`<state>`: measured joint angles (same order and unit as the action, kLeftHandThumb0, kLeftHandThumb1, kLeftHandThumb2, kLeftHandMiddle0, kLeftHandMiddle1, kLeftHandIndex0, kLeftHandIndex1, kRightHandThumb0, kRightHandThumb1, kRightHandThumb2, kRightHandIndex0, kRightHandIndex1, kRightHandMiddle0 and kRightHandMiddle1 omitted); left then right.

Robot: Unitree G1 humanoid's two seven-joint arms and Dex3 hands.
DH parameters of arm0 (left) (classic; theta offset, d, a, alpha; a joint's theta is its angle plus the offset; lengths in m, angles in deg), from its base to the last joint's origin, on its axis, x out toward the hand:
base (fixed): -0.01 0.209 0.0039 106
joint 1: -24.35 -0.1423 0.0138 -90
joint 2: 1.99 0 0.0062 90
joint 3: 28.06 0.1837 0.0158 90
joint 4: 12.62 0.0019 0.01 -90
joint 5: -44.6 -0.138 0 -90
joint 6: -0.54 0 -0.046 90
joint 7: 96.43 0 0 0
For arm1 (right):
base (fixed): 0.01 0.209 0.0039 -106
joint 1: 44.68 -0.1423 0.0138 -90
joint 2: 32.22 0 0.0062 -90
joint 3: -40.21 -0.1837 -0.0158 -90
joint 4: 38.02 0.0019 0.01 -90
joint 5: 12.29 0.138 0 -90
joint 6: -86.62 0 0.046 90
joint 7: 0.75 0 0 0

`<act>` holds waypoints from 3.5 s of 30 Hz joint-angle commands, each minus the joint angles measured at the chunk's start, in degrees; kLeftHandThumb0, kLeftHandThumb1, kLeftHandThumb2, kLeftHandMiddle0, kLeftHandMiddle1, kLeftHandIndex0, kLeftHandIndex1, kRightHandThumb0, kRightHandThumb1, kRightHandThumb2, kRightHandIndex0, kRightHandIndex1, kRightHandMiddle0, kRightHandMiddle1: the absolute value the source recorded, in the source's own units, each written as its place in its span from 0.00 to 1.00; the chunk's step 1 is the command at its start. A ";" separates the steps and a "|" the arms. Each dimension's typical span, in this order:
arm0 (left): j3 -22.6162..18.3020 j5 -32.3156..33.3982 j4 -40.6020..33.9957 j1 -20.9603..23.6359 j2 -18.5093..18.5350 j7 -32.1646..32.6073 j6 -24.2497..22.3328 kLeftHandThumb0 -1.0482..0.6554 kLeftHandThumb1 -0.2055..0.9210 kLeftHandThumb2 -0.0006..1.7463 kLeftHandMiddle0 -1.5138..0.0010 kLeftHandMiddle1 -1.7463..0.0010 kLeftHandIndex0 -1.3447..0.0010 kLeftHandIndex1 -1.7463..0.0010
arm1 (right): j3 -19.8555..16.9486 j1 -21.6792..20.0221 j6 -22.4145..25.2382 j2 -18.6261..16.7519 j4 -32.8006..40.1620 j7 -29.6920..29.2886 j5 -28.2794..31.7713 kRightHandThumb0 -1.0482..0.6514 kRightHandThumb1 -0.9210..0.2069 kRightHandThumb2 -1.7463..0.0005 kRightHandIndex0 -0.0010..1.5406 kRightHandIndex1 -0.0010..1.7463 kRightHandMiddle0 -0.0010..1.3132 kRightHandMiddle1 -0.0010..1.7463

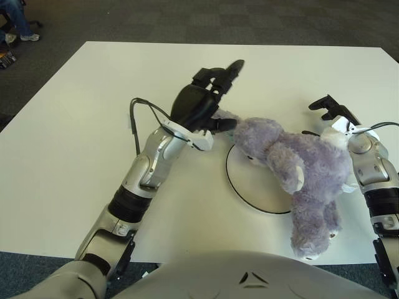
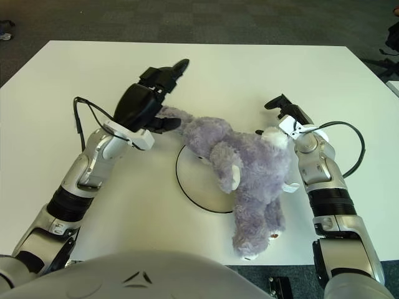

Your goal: Put the doll into the plate.

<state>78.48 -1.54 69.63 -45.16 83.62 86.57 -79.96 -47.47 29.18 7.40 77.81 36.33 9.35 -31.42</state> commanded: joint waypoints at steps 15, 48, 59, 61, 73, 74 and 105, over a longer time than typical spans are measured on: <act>-8.17 11.26 15.62 5.01 -2.88 9.71 -1.93 0.14 1.00 0.55 0.79 0.17 1.00 0.18 | -1.37 4.12 -4.47 -4.06 -4.80 -6.40 0.83 0.46 0.63 0.30 0.08 0.77 0.00 0.82; -19.31 36.42 48.17 7.25 -3.90 9.48 13.16 0.40 0.93 0.36 0.39 0.00 0.82 0.00 | -16.19 -0.49 -15.55 -14.85 -15.10 -10.64 20.74 0.62 0.45 0.35 0.40 0.91 0.26 0.96; -21.20 39.80 57.28 9.87 -3.79 8.81 17.09 0.40 0.87 0.41 0.36 0.00 0.79 0.00 | -18.18 -1.35 -14.32 -16.28 -15.52 -11.41 23.81 0.62 0.55 0.24 0.43 0.95 0.30 1.00; -21.22 39.80 57.84 10.03 -3.81 8.97 17.76 0.40 0.87 0.42 0.36 0.00 0.79 0.00 | -18.18 -1.32 -14.32 -16.37 -15.44 -11.46 23.77 0.62 0.56 0.23 0.44 0.96 0.30 1.00; -21.03 40.32 58.57 9.93 -3.71 8.07 20.09 0.40 0.86 0.43 0.37 0.00 0.78 0.00 | -17.99 -1.16 -14.59 -16.74 -15.00 -11.93 23.08 0.61 0.59 0.20 0.44 0.99 0.32 1.00; -21.00 40.36 58.53 9.88 -3.69 8.02 20.12 0.40 0.86 0.43 0.37 0.00 0.78 0.00 | -17.99 -1.15 -14.58 -16.78 -14.96 -11.97 23.07 0.61 0.60 0.20 0.44 0.99 0.32 1.00; -20.94 41.31 57.43 8.69 -3.43 5.08 20.82 0.40 0.84 0.44 0.34 0.00 0.77 0.00 | -18.17 -1.41 -14.44 -17.78 -15.11 -13.71 23.00 0.61 0.65 0.16 0.46 1.00 0.36 0.99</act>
<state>57.55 39.93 126.53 -34.43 80.04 91.47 -59.61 -66.10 26.35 -8.75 61.17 22.61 -4.52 -8.41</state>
